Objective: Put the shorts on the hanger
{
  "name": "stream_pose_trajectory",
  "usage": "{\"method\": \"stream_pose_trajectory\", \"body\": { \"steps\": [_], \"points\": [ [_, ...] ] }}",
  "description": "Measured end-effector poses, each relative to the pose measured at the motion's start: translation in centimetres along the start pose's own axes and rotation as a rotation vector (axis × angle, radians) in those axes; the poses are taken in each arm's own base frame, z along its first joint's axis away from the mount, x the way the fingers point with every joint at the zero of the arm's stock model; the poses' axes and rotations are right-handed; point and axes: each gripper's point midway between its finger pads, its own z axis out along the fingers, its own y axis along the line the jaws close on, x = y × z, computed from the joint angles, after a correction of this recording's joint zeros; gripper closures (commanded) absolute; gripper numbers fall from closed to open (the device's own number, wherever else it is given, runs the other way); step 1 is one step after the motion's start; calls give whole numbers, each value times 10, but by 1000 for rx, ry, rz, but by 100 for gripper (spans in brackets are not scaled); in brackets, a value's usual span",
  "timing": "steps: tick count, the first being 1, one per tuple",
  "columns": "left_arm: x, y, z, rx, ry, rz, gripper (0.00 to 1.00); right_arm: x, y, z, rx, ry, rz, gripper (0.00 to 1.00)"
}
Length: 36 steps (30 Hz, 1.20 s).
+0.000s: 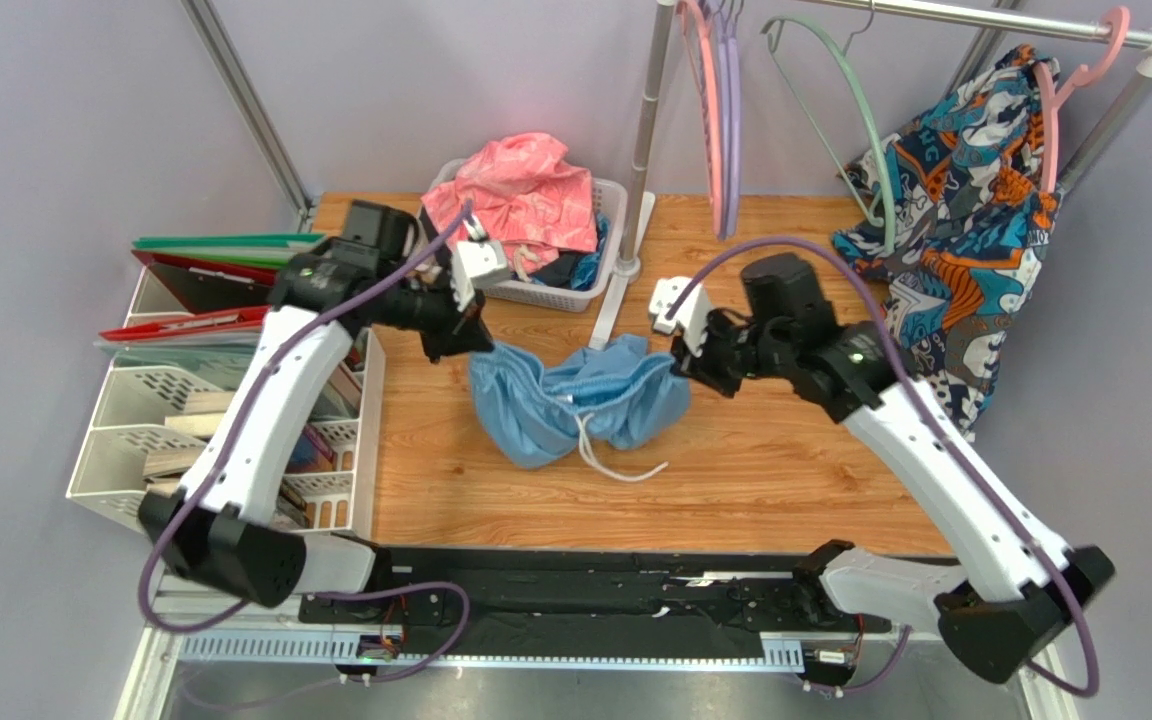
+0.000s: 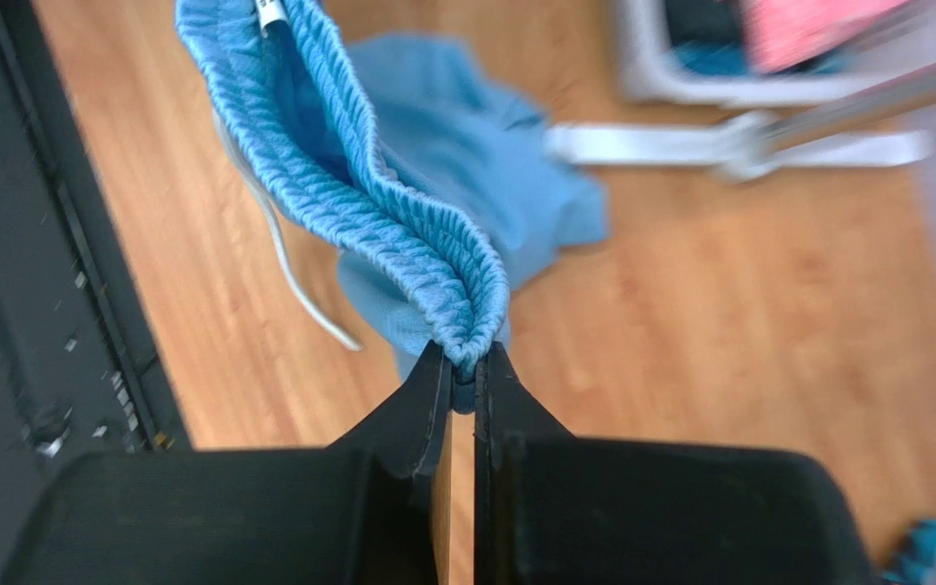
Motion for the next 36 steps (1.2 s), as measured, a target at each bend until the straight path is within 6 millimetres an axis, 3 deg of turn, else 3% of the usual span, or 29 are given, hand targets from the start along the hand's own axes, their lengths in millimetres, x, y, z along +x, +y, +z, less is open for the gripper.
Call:
{"method": "stream_pose_trajectory", "body": {
  "steps": [2,3,4,8,11,15,18,20,24,26,30,33,36],
  "points": [
    [-47,-9,-39,-87,-119,81,100,-32,-15,-35,107,-70,-34,100],
    [-62,-14,-52,-112,-155,106,100,-44,-19,-49,147,-97,-45,100],
    [-89,-24,-78,-156,-228,150,100,-55,-24,-61,184,-122,-53,100],
    [-134,-51,-126,-210,-350,220,100,-98,-33,-124,318,-232,-75,100],
    [-153,-75,-149,-212,-419,252,100,-117,-29,-158,355,-287,-79,100],
    [-162,-95,-165,-205,-461,232,100,-126,-18,-189,370,-322,-67,100],
    [-167,-93,-168,-212,-468,209,100,-127,-19,-196,386,-321,-61,100],
    [-166,-86,-162,-209,-451,193,100,-121,-25,-186,403,-297,-55,100],
    [-137,-51,-113,-175,-348,114,100,-70,-40,-126,412,-160,-50,100],
    [-105,-24,-73,-157,-265,55,100,-29,-42,-84,374,-41,-40,100],
    [-36,6,-6,-107,-113,-9,100,24,-38,-33,302,89,-51,100],
    [16,-4,27,-54,-28,13,100,50,-20,-19,253,90,-72,100],
    [76,-37,60,15,59,85,100,88,14,-5,183,86,-97,99]
  ]
}}
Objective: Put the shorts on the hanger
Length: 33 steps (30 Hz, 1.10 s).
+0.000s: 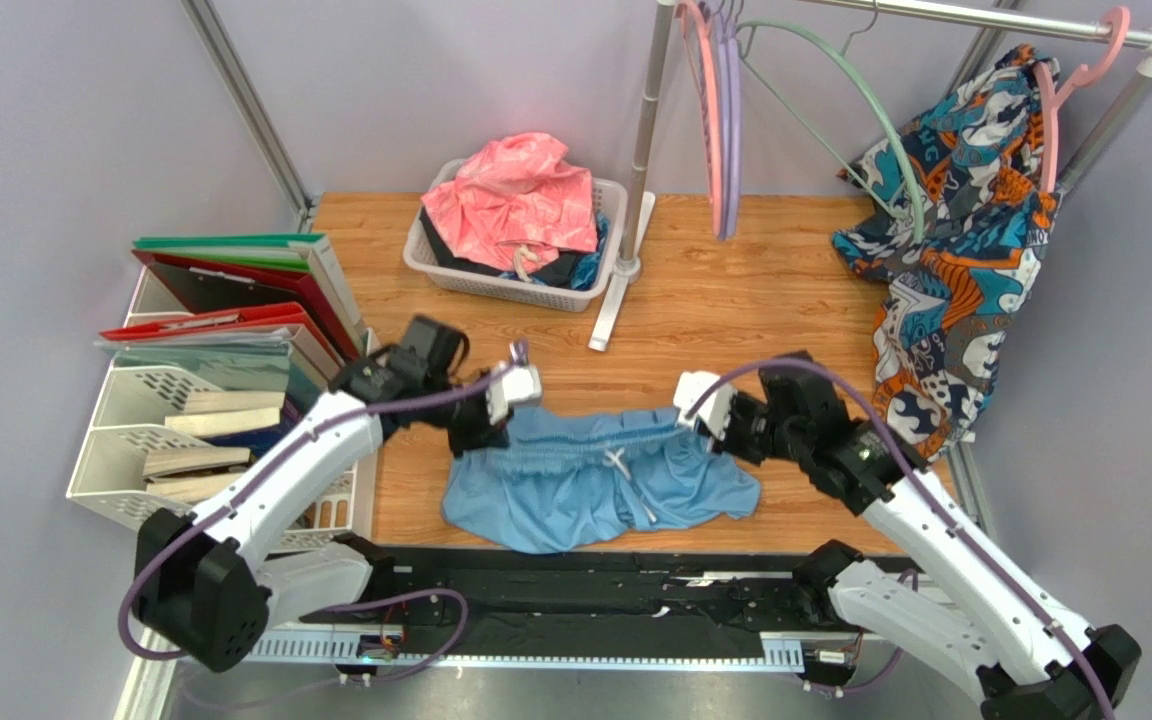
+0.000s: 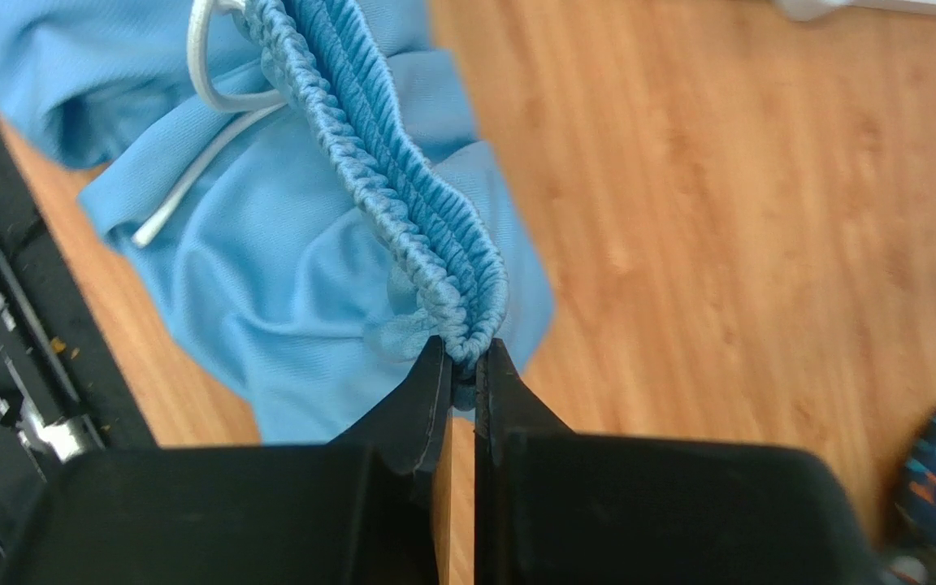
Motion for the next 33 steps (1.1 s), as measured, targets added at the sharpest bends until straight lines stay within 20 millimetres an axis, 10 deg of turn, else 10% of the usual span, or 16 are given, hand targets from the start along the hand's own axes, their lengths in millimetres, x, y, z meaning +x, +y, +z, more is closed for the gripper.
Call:
{"method": "stream_pose_trajectory", "body": {
  "steps": [5,6,8,10,12,13,16,22,25,33],
  "points": [
    [58,-35,35,71,126,84,86,52,54,31,-135,52,-67,75],
    [62,-31,38,62,144,85,70,62,63,37,-166,77,-81,41],
    [65,-19,45,33,165,95,55,74,71,43,-201,117,-96,10],
    [71,-14,46,18,194,101,47,78,69,43,-193,136,-100,7],
    [73,-14,42,10,213,95,3,75,65,37,-182,146,-100,1],
    [71,-15,39,8,211,105,1,70,62,32,-173,141,-99,0],
    [48,-21,15,-23,159,117,1,35,43,0,-105,68,-81,0],
    [-72,-27,-74,-185,-163,202,1,-77,-10,-124,126,-255,-49,0],
    [-107,-30,-101,-225,-255,193,1,-98,-22,-162,192,-309,13,0],
    [-129,-34,-109,-193,-301,124,1,-102,-67,-172,321,-177,224,1]
  ]
}}
